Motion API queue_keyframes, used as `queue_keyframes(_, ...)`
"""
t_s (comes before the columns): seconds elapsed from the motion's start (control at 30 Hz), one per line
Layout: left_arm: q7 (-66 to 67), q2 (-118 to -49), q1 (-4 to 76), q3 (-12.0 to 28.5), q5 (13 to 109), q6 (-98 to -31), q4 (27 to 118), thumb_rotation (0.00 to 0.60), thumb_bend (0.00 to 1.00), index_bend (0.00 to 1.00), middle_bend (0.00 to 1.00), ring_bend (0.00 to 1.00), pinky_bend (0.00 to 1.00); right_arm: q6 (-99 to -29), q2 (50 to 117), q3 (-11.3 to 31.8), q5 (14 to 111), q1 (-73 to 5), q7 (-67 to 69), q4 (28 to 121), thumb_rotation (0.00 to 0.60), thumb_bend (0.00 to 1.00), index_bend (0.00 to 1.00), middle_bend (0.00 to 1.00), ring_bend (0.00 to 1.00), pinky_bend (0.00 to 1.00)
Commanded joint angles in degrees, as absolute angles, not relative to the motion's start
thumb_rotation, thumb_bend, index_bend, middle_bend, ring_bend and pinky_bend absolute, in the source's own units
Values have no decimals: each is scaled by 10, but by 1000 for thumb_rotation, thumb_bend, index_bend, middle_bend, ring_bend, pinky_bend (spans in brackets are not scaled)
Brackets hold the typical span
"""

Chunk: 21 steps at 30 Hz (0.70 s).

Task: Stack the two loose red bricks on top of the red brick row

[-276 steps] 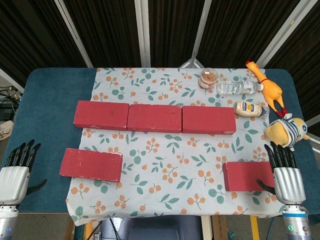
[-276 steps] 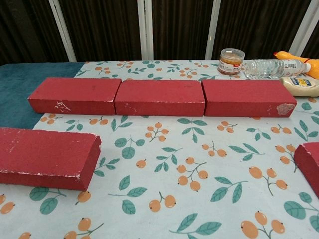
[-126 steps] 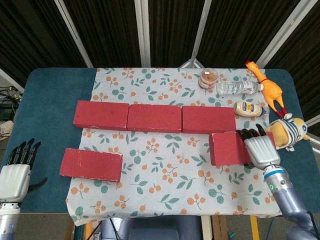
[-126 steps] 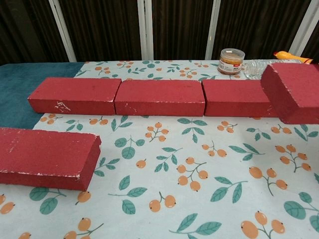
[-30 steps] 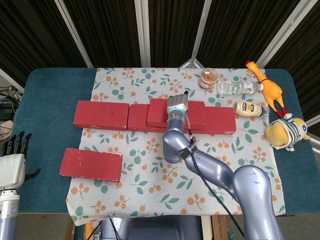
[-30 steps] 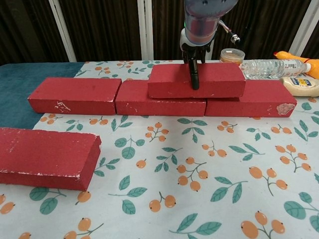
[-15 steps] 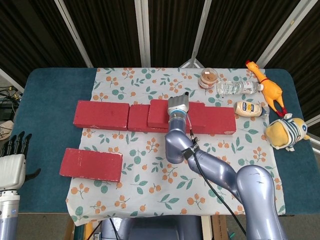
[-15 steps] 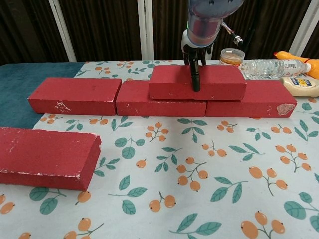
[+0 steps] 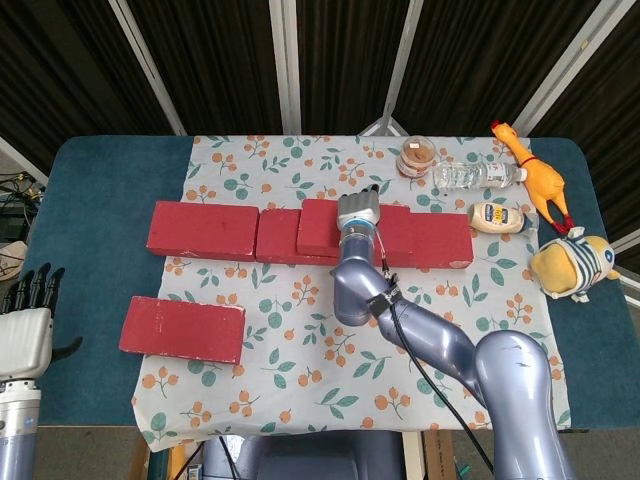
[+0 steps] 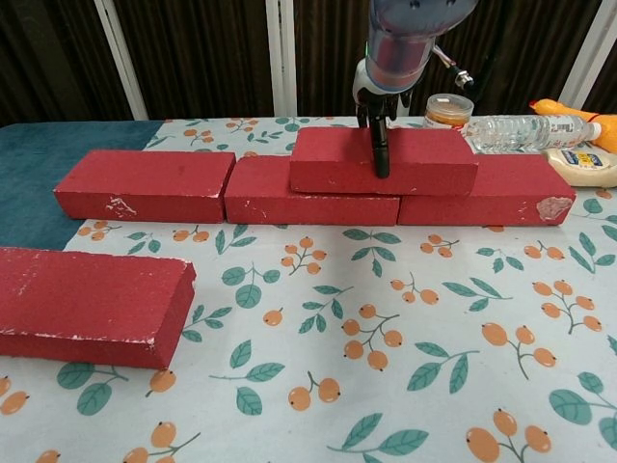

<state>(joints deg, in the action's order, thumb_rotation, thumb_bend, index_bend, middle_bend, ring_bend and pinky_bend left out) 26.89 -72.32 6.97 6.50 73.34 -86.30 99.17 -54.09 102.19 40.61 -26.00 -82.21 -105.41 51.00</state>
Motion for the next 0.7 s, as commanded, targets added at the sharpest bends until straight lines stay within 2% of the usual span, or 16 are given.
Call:
queue_keyframes(0.03,270,-723,70,65,733,-863,992,600,8,0,0,0,108,-540,1021,407,-259,-821,-1052,512,600,138,58,108,31,0)
queue_keyframes(0.23,270,-724,70,65,731,-864,992,600,8,0,0,0,108,-545,1018,407,-261,-819,-1051,518,600,138,4,59,2,0)
queue_keyframes(0.7,270,-724,71,65,731,-864,992,600,8,0,0,0,108,-563,1008,410,-277,-822,-1069,540,600,139,0,41,0,0)
